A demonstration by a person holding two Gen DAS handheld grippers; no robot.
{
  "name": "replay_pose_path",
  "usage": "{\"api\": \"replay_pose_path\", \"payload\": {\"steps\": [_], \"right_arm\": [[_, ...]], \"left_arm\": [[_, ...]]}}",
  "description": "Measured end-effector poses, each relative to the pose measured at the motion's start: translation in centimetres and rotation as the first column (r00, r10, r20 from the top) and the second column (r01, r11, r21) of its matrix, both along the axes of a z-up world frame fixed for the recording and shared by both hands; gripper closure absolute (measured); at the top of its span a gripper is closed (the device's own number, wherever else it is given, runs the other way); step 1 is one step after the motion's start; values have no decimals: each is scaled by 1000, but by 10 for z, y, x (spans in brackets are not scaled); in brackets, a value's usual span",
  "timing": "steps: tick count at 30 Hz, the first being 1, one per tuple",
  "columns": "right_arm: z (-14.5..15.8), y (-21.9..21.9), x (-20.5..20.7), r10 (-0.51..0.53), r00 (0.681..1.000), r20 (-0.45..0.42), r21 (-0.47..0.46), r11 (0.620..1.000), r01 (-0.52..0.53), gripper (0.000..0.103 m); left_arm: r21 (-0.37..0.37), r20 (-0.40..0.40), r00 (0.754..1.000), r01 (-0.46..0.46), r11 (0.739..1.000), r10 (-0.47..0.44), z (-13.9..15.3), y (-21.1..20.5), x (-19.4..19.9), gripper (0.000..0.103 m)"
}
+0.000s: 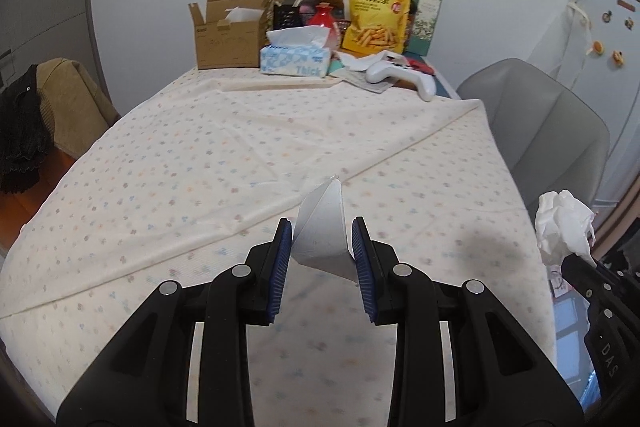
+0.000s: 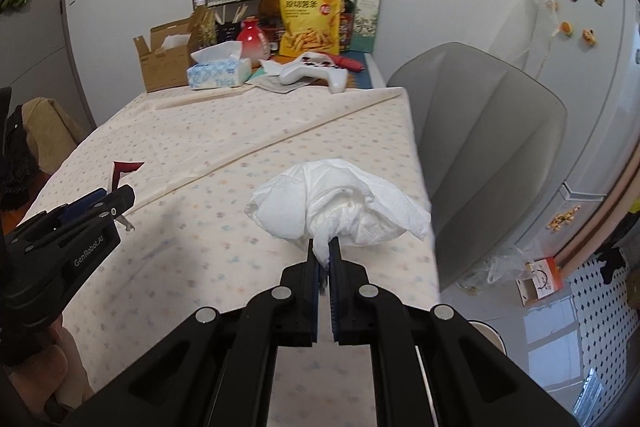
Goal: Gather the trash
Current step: 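Carry the tissue in the right gripper over the floor bin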
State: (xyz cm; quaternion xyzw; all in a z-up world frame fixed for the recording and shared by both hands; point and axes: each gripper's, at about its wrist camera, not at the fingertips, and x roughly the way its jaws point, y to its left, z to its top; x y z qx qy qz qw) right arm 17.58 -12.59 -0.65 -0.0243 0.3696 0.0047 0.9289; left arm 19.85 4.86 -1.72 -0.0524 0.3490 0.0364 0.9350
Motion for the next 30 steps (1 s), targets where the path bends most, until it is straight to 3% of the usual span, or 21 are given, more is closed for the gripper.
{"api": "replay_pose_path", "payload": {"steps": [18,30], "right_arm": [[19,-122,-54,-204,978,42,-22,979,205,97],[3,-190,-66,-298,955,6,-7,955,298,97]], "left_arm": [[-37,50,988,149,988,-147,12,-113,-22,72],[-20,37,969,247,969,-246,5,-184,-22,72]]}}
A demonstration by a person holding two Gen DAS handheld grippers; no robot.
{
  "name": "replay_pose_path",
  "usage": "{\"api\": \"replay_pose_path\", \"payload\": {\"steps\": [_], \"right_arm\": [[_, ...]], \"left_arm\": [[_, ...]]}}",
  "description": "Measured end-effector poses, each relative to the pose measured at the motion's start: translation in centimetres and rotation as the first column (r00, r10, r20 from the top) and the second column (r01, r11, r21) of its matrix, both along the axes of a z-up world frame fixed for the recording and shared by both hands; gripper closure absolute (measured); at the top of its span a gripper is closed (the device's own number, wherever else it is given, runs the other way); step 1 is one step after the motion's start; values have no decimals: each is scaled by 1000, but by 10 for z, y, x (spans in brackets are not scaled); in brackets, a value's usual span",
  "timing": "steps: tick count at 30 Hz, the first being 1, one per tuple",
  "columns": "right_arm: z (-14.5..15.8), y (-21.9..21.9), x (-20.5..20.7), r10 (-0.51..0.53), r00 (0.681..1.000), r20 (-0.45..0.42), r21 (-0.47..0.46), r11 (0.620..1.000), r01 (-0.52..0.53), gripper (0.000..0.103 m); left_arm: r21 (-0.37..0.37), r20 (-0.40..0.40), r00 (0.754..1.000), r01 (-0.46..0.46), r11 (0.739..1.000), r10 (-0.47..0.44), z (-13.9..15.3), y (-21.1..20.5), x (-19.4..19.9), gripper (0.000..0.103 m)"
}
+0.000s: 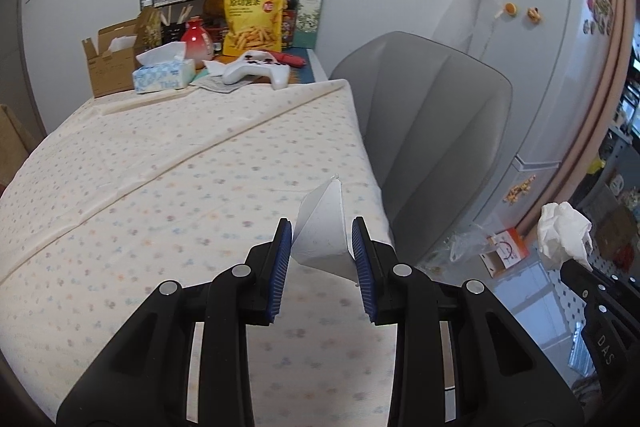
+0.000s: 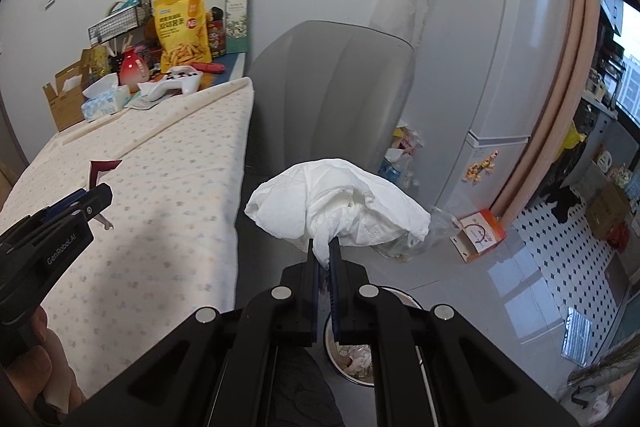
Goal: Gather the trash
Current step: 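Carry the tissue in the right gripper over the floor bin, then open the right gripper to drop the tissue into the bin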
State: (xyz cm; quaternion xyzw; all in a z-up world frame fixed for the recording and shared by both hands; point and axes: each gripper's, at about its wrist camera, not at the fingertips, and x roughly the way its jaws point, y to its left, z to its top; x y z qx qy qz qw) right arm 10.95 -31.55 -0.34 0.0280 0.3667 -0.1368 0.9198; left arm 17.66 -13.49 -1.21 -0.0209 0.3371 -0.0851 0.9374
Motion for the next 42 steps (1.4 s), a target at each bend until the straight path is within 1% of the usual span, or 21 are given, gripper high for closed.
{"api": "replay_pose_path", "payload": {"steps": [3,8,17,24,30,35,39,40,41,42], "right_arm": [[-6,-13,-1,-19,1000,-4,17,1000,19,97],[-25,-38,0,-41,999,-29,49,998,42,97],[-58,-83,5,-77,994,-76,88,993,83,97],[-79,-116,7,-123,988,-97,120,984,134,97],[-98,-142,7,-165,979,-122,150,972,183,97],[-113,-159,11,-189,972,-143,168,963,212,97],[-123,-168,16,-202,967,-158,178,957,229,92],[-124,-170,15,-209,965,-157,181,955,236,81],[-124,-172,14,-215,964,-155,180,954,241,74],[-123,-173,12,-229,962,-147,170,952,253,63]], "left_arm": [[18,-7,1000,24,1000,-24,-4,-18,0,72],[42,-30,998,49,998,-48,-13,-45,4,72],[92,-81,992,103,990,-95,-37,-97,13,72],[134,-121,979,177,975,-161,-56,-144,18,72],[157,-161,967,225,962,-200,-73,-170,26,72],[176,-173,960,250,952,-220,-81,-185,29,72],[194,-182,957,259,946,-225,-85,-193,31,72],[199,-183,957,262,944,-227,-86,-196,31,72],[203,-184,955,267,942,-231,-87,-198,32,72],[208,-187,954,273,939,-236,-88,-201,31,72]]}}
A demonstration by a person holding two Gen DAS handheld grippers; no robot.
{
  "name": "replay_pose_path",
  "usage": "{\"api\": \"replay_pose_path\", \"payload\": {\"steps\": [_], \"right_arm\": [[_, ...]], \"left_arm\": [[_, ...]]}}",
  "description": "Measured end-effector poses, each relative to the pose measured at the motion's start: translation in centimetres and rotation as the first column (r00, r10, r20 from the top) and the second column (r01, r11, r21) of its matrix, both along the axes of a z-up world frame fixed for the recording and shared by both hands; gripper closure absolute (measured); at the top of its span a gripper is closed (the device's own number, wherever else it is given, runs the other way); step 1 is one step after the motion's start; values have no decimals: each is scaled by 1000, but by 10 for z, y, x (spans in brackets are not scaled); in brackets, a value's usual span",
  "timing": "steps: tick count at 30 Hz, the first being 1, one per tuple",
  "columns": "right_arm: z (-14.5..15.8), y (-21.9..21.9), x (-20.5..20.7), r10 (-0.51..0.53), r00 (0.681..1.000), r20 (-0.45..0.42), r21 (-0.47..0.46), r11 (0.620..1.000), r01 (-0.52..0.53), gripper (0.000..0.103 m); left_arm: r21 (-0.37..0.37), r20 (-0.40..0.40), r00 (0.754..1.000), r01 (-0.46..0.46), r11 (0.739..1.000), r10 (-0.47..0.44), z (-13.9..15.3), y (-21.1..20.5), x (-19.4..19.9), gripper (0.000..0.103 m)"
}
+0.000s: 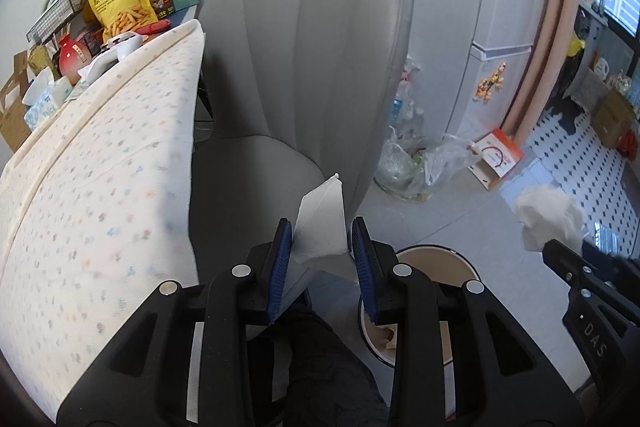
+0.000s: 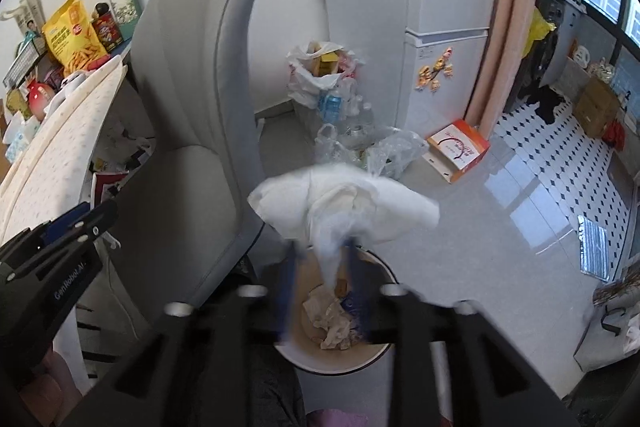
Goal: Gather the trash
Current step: 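Open the right gripper to drop the tissue into the bin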
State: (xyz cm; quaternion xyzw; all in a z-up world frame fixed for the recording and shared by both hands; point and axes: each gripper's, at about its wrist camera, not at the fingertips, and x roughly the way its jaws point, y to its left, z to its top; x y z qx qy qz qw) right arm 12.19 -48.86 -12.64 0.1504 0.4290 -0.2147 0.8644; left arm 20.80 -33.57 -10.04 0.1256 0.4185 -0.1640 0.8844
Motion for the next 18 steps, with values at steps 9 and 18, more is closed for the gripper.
{"api": "replay_pose_path", "payload": {"steps": [9,18], "right_arm": [[9,-18,-24,-45,998,31,11,999,45,49],[20,-52,-61,-152,987,50,2,988,152,38]], "left_arm": [[26,-3,998,60,998,-60,-7,-30,-5,72],[35,-27,986,166,986,-165,-15,-75,-24,72]]}}
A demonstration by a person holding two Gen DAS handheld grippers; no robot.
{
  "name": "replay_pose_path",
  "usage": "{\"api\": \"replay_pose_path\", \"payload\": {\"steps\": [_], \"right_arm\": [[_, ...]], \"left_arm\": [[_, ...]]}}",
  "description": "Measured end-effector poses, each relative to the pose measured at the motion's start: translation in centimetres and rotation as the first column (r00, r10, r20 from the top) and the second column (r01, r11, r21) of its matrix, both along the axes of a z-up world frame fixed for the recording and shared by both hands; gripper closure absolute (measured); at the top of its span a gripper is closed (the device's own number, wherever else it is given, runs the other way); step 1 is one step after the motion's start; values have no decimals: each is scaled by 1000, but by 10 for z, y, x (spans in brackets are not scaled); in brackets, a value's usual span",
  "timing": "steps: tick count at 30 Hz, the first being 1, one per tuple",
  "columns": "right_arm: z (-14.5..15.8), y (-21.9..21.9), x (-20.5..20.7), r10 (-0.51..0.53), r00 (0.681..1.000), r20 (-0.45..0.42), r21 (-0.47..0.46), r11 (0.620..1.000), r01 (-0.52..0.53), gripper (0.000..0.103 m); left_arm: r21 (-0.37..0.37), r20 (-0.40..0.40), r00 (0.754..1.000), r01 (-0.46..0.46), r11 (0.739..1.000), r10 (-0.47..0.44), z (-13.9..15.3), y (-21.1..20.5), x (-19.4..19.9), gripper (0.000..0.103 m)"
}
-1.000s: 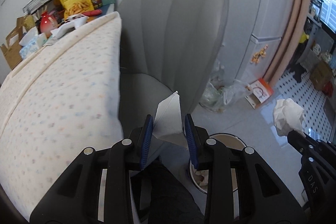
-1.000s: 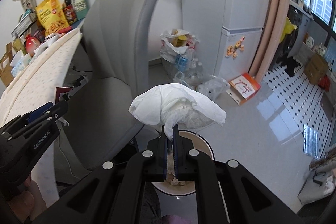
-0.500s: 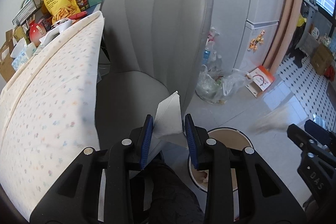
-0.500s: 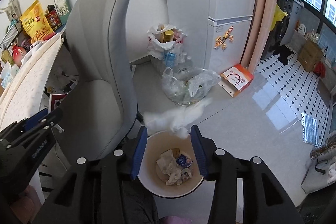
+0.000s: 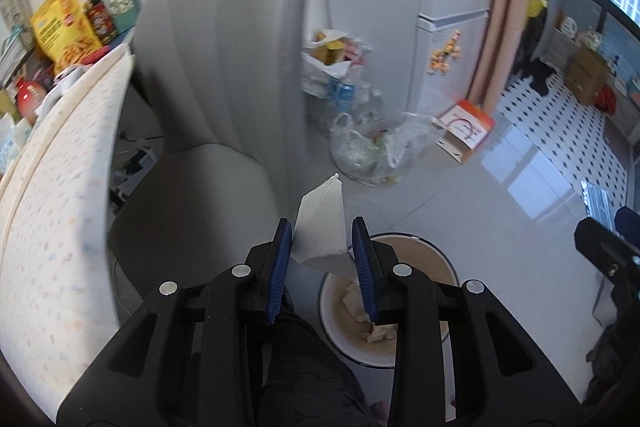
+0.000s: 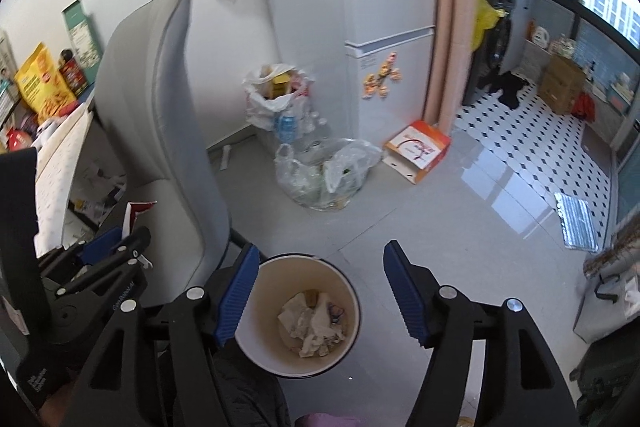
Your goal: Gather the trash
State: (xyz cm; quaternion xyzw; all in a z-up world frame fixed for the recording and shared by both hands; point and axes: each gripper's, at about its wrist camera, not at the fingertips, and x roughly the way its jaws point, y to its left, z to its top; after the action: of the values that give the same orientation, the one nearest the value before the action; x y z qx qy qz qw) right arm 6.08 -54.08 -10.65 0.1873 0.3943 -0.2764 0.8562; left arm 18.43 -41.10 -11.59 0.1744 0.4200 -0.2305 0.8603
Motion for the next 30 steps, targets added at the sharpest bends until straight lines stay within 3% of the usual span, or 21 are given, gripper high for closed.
{"api": "replay_pose_path", "payload": {"steps": [6,8,16,20,25,30], "right_arm": [[-2,-19,-21,-69,998,-3,2,998,69,38],[-2,-23,-26,-82,997,0,7,997,82,38],[6,-22,-30,-83,996,26,0,997,83,38],[15,-14,-34,-75,996,41,-9,997,75,36],[34,3,-35,-57,996,67,-38,998,59,23],[58,28,-34,-24,994,102,-72,997,32,14]], "left_arm": [[-31,-64,994,85,996,-87,-6,-25,-9,66],[-54,-80,991,100,994,-104,-5,-26,-9,40],[-83,-40,997,65,994,-68,13,-11,-10,17],[-92,-12,999,34,995,-36,25,2,-10,14],[-111,50,999,-10,994,16,50,29,-14,6],[-147,91,993,-58,987,71,74,64,-17,6]]}}
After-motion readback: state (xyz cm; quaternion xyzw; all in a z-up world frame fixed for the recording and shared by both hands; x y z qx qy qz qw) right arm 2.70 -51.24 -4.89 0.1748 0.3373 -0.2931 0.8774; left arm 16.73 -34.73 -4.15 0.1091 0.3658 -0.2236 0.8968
